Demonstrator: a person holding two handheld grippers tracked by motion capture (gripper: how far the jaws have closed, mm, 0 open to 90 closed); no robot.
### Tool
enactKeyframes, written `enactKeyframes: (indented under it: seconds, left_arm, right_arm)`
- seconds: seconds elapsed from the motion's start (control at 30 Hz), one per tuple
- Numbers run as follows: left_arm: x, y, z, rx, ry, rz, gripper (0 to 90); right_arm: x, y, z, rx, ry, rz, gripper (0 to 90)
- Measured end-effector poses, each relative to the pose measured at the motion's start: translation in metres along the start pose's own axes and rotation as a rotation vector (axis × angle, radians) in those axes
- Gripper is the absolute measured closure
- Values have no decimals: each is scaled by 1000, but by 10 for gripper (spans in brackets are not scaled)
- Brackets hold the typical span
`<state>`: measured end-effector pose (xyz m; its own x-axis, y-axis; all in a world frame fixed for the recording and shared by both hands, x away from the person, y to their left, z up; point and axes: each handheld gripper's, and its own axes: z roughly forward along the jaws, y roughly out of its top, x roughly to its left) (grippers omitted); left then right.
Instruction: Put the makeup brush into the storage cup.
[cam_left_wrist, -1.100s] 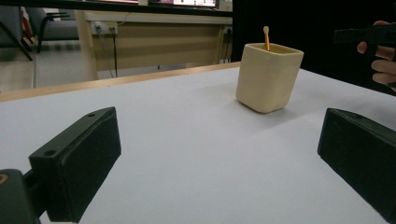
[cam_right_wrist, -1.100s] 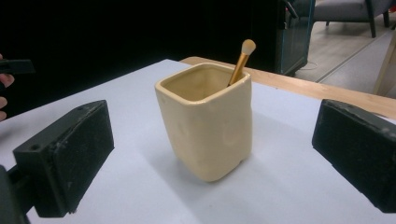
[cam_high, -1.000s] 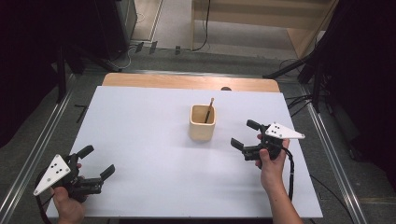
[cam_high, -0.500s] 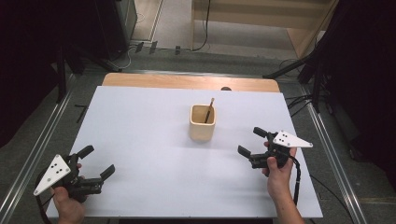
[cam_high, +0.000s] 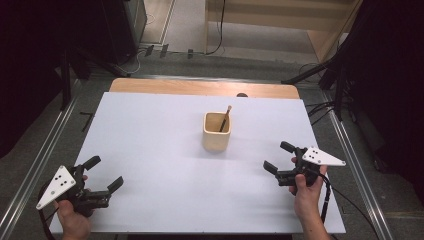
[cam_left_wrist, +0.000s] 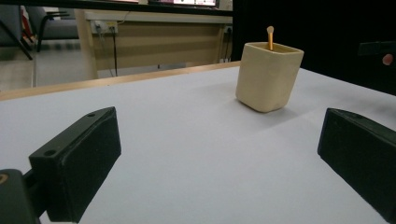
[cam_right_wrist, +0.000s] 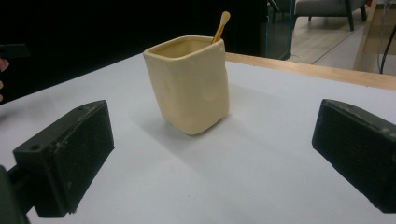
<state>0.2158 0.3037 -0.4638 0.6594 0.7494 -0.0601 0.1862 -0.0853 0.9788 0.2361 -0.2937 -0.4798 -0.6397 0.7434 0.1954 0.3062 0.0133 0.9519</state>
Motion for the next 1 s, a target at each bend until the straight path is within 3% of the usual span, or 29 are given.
enactKeyframes:
  seconds: [0.77, 0.87, 1.0]
  left_arm:
    - [-1, 0, 0, -1, 0, 0, 2]
    - [-1, 0, 0, -2, -1, 0, 2]
    - [-1, 0, 0, -2, -1, 2, 2]
  right_arm:
    - [-3, -13, -40, -3, -55, -1, 0]
    - [-4, -16, -45, -6, -41, 6, 0]
    - [-2, -18, -50, -7, -65, 4, 0]
